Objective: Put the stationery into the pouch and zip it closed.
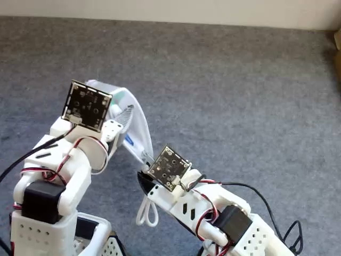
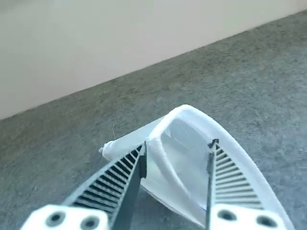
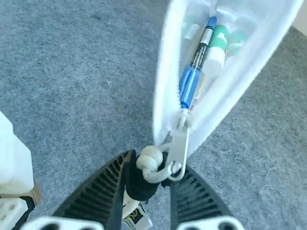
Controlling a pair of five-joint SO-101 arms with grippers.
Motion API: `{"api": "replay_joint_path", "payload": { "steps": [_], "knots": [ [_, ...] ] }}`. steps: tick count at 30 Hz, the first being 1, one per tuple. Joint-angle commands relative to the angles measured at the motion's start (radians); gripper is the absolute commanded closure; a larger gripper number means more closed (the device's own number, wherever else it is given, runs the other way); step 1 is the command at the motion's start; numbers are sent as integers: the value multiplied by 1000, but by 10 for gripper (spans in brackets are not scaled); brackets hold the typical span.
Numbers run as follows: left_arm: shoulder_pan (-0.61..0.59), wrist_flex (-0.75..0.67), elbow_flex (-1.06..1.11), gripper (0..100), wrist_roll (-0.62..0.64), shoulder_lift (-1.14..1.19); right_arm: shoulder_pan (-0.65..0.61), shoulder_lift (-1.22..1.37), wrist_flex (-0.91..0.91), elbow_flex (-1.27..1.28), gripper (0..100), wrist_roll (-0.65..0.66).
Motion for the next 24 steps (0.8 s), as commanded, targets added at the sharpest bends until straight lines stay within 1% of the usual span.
{"api": "replay_joint_path", "payload": {
  "steps": [1, 11, 19, 21, 24],
  "knots": [
    [64, -15, -10, 789, -8, -2, 8, -18, -41, -10, 993, 8],
    [157, -15, -16, 793, -6, -2, 12, -18, -41, -10, 993, 8],
    [153, -11, -68, 793, -8, -12, 13, -18, -41, -8, 993, 8],
    [151, 20, -107, 793, -8, -12, 13, -18, -41, -8, 993, 8],
    [105, 55, -145, 793, -8, -5, 18, -18, -36, -10, 993, 8]
  ]
}}
